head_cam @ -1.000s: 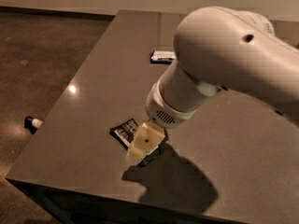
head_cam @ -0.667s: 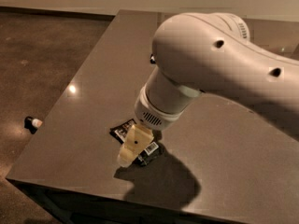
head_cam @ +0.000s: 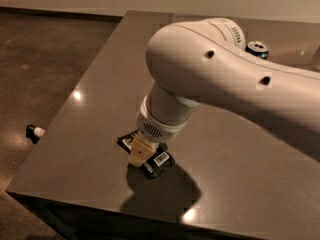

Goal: Move rxbar chocolate near rxbar blueberry

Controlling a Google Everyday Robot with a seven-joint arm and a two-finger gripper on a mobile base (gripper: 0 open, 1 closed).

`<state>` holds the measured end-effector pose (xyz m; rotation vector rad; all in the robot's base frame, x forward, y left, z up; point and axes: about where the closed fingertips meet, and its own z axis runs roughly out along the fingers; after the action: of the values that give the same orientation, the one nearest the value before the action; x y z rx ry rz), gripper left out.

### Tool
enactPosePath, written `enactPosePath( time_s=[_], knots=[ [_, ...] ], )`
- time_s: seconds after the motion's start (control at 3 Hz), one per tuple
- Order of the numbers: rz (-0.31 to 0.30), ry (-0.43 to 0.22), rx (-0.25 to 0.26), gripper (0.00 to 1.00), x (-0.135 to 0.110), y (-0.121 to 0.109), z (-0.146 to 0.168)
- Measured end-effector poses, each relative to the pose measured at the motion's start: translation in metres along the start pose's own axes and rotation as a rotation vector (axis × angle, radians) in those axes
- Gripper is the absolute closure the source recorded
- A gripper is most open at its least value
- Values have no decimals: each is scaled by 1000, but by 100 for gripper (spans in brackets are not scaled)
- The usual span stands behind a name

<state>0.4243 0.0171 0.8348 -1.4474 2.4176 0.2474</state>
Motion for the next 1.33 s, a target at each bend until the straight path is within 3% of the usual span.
enactPosePath(
  time_s=[0.33, 0.67, 1.0, 1.33],
  knots=[
    [19, 9, -1, 61, 1, -3, 2],
    [20, 9, -1, 93, 0, -3, -1],
    [20, 9, -1, 100, 0, -3, -1],
    [48, -13, 2, 100, -7, -41, -9]
  ],
)
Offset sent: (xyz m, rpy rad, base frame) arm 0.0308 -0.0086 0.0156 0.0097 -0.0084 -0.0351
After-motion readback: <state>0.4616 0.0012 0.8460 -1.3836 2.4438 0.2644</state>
